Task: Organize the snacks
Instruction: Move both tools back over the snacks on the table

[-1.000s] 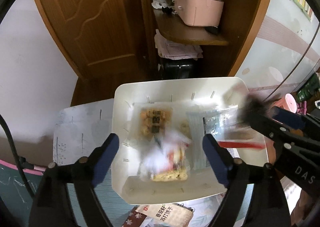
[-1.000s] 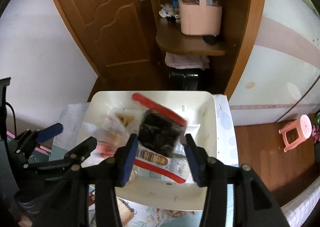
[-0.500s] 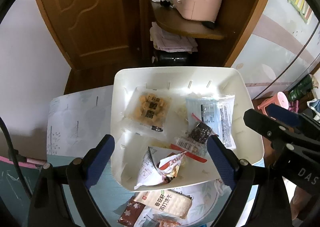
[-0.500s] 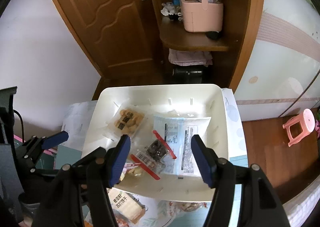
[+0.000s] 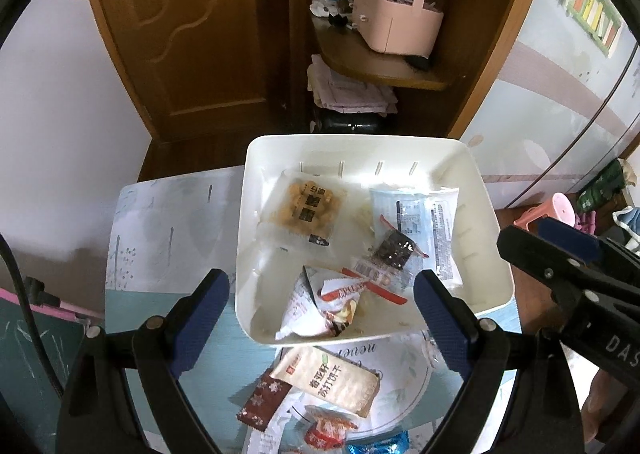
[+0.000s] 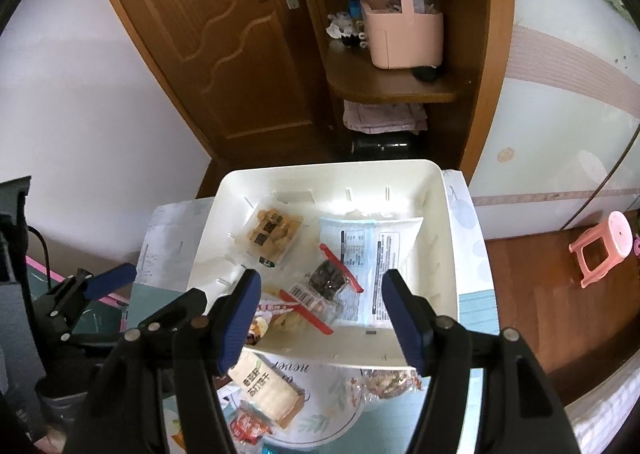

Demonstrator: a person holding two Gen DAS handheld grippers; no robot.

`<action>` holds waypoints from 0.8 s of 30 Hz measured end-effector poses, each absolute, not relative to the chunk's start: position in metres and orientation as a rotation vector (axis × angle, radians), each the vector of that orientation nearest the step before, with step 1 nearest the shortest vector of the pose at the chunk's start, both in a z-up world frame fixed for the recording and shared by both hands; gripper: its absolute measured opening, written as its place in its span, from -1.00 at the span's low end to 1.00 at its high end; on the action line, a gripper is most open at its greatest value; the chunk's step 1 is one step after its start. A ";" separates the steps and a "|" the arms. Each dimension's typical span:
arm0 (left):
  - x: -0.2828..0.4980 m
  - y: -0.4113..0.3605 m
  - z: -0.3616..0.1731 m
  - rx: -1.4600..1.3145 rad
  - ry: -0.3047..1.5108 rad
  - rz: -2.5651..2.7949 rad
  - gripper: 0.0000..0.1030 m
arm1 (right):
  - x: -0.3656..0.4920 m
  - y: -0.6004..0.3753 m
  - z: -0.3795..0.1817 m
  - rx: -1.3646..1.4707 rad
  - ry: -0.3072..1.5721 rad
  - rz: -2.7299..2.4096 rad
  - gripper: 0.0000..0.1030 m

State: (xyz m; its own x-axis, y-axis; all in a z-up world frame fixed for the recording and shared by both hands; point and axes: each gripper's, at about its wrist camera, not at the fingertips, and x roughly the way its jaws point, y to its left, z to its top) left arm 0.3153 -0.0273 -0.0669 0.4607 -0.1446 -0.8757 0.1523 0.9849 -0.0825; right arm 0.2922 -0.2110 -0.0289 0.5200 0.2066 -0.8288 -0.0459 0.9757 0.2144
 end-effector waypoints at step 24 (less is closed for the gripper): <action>0.138 0.010 -0.082 0.060 1.044 -0.235 0.81 | 0.118 -0.198 -0.063 0.091 1.078 0.294 0.23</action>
State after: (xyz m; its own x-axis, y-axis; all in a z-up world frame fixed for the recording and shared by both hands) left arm 0.1381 0.0101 -0.0823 0.4802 -0.1639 -0.8617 0.2212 0.9733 -0.0619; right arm 0.1179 -0.1981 -0.0632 0.4382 0.2801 -0.8541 -0.1921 0.9574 0.2155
